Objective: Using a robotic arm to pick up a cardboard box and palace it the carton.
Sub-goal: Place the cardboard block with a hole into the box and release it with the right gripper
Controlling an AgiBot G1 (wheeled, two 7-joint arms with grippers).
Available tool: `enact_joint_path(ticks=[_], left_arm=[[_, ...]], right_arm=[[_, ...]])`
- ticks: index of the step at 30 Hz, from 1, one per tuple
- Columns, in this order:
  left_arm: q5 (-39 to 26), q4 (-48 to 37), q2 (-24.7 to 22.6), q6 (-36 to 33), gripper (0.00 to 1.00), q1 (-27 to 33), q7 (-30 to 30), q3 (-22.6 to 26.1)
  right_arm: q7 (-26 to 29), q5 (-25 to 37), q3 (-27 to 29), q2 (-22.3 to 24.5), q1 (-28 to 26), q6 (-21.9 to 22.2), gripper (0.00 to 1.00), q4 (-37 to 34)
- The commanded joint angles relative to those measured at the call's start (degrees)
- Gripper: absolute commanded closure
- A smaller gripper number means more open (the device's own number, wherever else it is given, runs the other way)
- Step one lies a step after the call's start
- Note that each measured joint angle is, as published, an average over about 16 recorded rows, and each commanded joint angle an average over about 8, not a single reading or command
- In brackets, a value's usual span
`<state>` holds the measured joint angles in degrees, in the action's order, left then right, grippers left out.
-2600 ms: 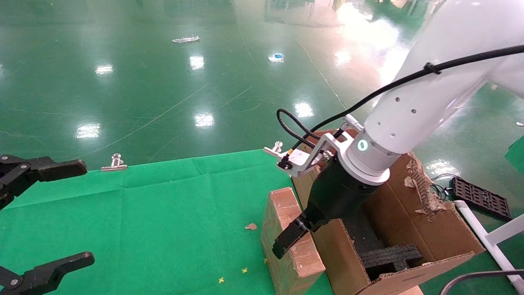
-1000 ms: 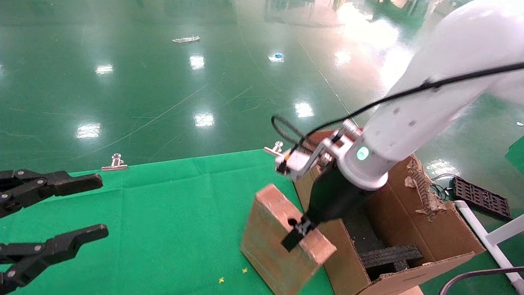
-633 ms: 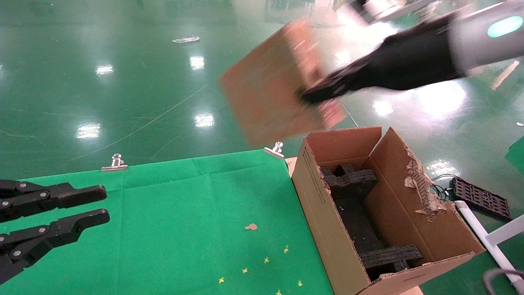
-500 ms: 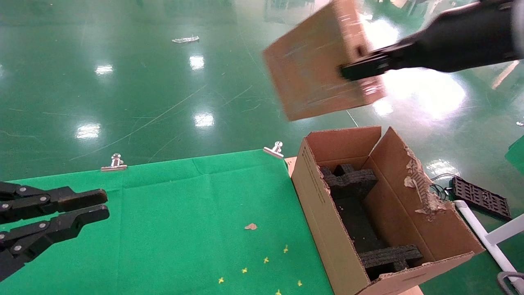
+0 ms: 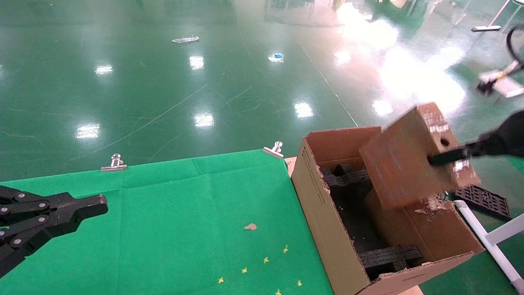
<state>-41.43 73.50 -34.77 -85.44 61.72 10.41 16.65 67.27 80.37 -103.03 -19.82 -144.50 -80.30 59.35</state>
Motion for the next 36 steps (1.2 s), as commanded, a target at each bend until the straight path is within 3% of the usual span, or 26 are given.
enact_joint_path(ticks=[1,6,22,36], left_arm=[[0.0,0.0,0.0,0.0,0.6,0.0,0.0,0.0],[0.0,0.0,0.0,0.0,0.0,0.0,0.0,0.0],[0.1,0.0,0.0,0.0,0.0,0.0,0.0,0.1],[0.1,0.0,0.1,0.1,0.0,0.0,-0.1,0.1]], right_arm=[[0.7,0.4,-0.9,0.8,1.0,-0.6,1.0,-0.7],[1.3,0.8,-2.7,-0.5,4.7,1.1,1.0,-4.0],[2.2,1.4,-6.1,-7.8,14.8,6.5,1.0,-13.9],[3.6,-0.8,-7.3,-15.2,26.7,14.0,1.0,-21.4]])
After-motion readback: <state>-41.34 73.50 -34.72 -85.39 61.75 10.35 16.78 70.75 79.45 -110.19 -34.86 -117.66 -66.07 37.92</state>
